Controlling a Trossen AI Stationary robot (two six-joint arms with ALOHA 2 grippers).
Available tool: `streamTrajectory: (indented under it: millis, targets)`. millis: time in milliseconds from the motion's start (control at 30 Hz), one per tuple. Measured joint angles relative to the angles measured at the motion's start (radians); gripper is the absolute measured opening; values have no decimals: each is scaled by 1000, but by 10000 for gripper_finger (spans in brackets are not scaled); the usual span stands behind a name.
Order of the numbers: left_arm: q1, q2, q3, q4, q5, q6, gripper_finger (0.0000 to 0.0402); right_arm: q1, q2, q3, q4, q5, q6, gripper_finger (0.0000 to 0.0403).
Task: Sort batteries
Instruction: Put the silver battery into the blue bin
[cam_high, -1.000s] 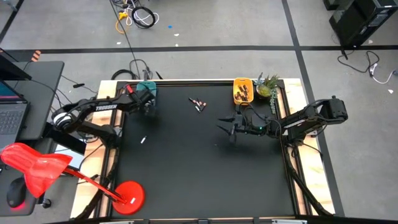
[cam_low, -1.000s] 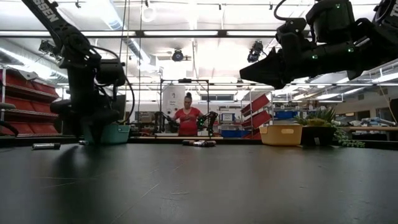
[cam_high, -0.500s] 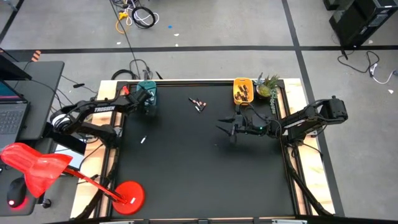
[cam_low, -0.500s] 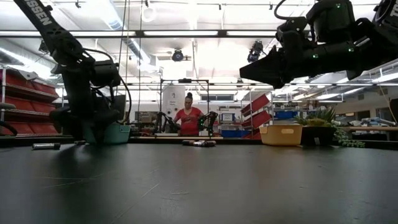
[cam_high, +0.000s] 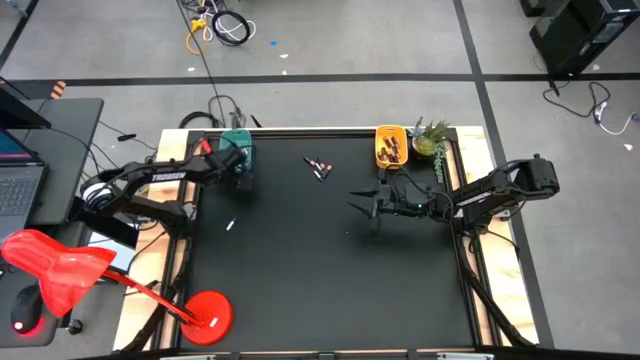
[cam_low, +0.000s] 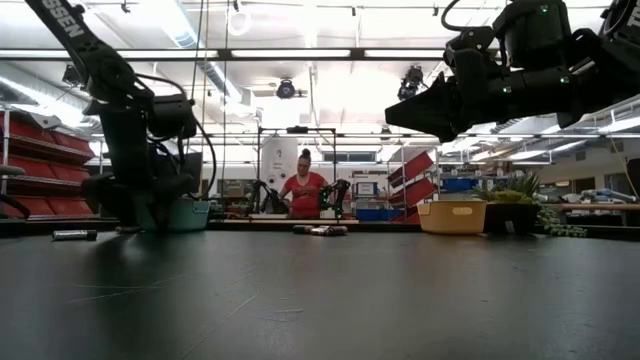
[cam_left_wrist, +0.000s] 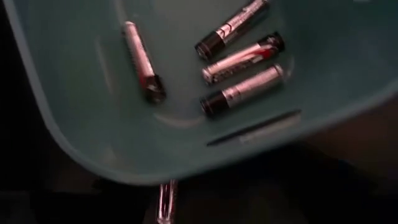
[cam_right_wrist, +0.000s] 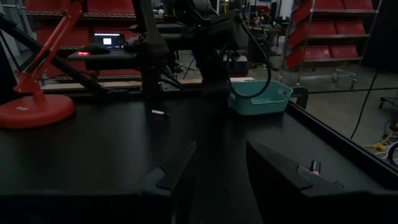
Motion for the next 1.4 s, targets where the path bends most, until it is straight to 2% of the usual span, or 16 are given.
streamTrajectory:
  millis: [367,767,933,1133,1267,1400]
  targets:
    - [-139,-4,0,-54,-25,-109,339,3,0,0,-1,0,4,149]
    - [-259,-61,-8,-74,-2,-183,339,7,0,0,0,0,3,149]
    - [-275,-62,-8,-86,-87,-251,339,7,0,0,0,0,2,149]
    - [-274,-59,-8,-61,-138,-264,339,7,0,0,0,0,2,149]
    - [-270,-58,-9,-58,-235,-264,339,7,0,0,0,0,2,149]
    - [-262,-58,-9,-37,-234,-248,339,7,0,0,0,0,2,149]
